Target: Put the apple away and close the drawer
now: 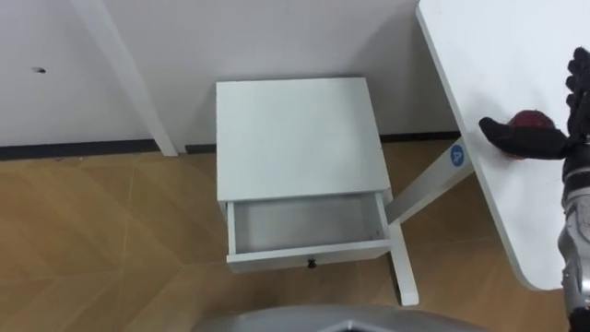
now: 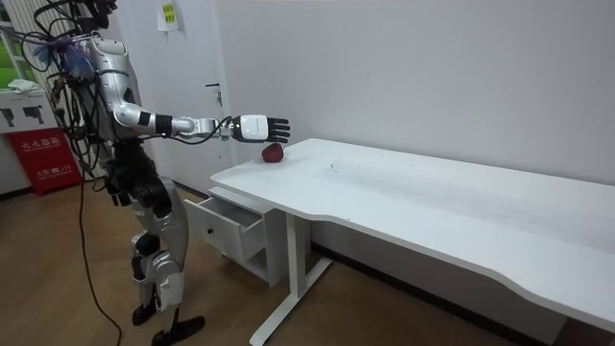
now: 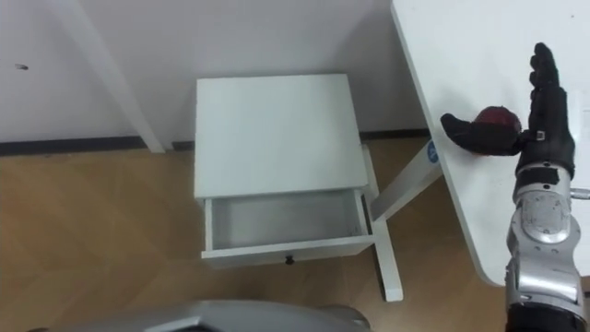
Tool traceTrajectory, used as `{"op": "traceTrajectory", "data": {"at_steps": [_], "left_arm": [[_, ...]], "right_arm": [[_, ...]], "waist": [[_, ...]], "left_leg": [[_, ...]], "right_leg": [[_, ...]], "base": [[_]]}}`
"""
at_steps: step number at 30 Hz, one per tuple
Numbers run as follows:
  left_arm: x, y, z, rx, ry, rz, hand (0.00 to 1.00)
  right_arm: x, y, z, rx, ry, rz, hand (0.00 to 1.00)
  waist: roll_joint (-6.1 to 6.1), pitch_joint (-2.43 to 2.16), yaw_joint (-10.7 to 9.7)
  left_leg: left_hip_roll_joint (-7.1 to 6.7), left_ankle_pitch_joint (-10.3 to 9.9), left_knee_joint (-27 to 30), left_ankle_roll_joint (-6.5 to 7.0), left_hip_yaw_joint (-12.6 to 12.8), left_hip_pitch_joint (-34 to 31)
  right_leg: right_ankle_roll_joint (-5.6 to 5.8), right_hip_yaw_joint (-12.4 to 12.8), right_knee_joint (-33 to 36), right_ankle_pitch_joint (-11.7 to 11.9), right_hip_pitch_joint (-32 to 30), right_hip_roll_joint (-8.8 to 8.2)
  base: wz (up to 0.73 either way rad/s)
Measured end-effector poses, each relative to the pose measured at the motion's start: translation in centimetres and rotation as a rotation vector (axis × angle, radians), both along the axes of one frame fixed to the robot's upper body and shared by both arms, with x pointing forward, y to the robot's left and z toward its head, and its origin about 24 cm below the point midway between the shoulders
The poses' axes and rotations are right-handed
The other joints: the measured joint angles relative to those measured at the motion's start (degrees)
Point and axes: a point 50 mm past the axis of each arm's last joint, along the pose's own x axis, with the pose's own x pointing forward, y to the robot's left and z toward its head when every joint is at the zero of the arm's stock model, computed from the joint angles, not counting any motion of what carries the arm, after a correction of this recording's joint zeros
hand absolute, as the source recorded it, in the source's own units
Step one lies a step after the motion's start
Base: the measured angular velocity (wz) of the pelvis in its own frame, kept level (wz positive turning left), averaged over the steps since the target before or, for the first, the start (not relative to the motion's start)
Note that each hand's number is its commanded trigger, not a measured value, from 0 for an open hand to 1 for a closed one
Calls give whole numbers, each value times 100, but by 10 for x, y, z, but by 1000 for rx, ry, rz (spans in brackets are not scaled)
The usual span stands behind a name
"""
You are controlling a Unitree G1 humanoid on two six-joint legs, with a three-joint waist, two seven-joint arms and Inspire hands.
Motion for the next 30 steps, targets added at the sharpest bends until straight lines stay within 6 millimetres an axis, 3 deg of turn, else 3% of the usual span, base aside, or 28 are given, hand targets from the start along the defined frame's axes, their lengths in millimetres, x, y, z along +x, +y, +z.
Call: {"op": "traceTrajectory", "data": {"at_steps": [10, 15, 30], "left_arm": [[4, -1, 0, -8, 0, -23, 0], [5, -1, -1, -12, 0, -20, 0], [3, 3, 1, -6, -14, 11, 0]], "right_arm": [[-4, -2, -12, 24, 51, -11, 0], [-12, -8, -30, 54, 126, -53, 0], [-10, -10, -37, 66, 156, -70, 0]], "waist": [[-5, -17, 10], [-31, -4, 6], [-115, -5, 6]], "left_leg": [[0, 0, 8, 0, -20, 20], [-2, 0, 12, 0, -69, 40], [-3, 0, 59, 0, -139, 12]], "right_leg": [[0, -10, 7, 0, 29, 0], [1, -53, 8, 0, 65, -8], [0, -185, 13, 0, 105, -16]], "base": [[0], [2], [3]]}}
